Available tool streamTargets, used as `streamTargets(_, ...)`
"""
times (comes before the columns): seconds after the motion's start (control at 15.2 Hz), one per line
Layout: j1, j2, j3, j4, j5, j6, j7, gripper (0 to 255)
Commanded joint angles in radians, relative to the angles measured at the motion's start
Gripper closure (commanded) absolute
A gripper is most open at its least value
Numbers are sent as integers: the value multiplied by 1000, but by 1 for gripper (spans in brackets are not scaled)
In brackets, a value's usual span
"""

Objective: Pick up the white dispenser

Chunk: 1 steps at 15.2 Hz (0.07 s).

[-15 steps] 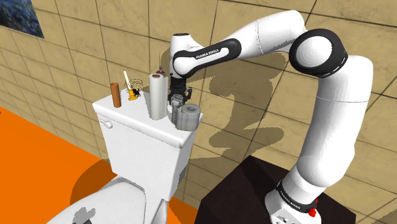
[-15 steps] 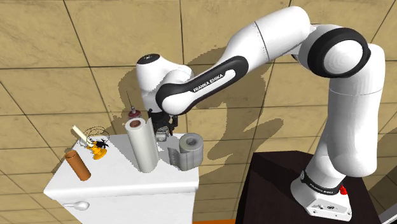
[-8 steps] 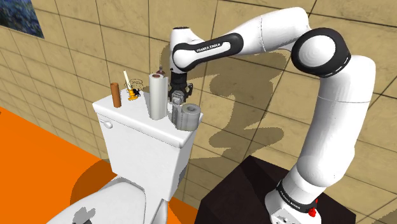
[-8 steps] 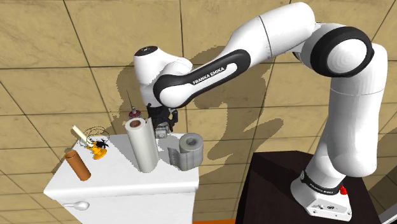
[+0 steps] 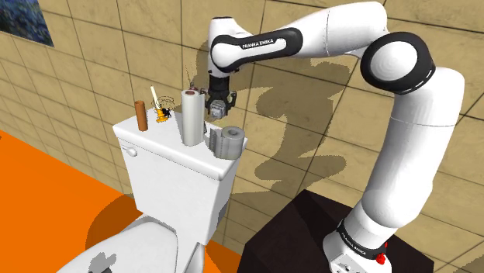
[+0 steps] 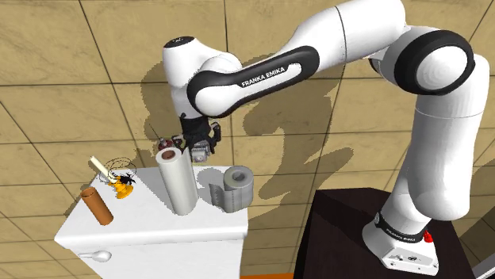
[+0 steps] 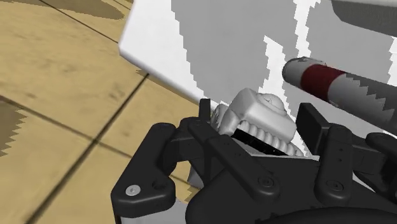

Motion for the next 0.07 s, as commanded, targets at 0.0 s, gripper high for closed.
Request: streamTargets(0.0, -6, -4, -6, 11, -3, -2, -1, 255)
